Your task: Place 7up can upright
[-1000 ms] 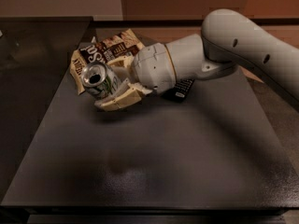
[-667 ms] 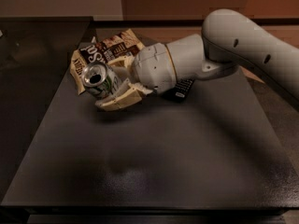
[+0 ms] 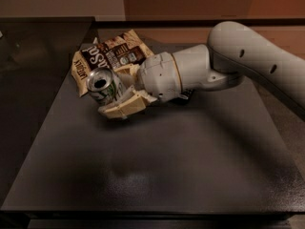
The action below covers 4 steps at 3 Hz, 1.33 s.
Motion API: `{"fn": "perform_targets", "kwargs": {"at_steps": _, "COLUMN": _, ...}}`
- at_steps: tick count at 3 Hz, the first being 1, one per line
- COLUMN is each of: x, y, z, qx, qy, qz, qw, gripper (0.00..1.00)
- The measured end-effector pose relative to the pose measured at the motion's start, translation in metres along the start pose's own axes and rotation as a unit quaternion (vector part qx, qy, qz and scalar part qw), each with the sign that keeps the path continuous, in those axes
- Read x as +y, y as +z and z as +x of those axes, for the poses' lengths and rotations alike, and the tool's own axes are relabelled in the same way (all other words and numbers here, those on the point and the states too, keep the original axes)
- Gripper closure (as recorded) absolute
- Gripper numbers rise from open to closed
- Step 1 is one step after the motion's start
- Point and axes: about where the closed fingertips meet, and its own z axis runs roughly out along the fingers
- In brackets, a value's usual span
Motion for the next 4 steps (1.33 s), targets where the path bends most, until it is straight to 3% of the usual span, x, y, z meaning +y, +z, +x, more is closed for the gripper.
{"fn": "perform_targets", "kwargs": {"at_steps": 2, "x": 0.023, "y": 0.004, "z": 0.004, "qx": -0.016, "qy": 0.051, "qz": -0.009, "qw": 0.9985, "gripper": 1.0}}
{"fn": "perform_targets", "kwargs": {"at_steps": 4, "x": 0.035, "y": 0.021, "z": 0.01, "qx": -0.051, "qy": 0.079, "qz": -0.026, "qw": 0.9952, "gripper": 1.0}}
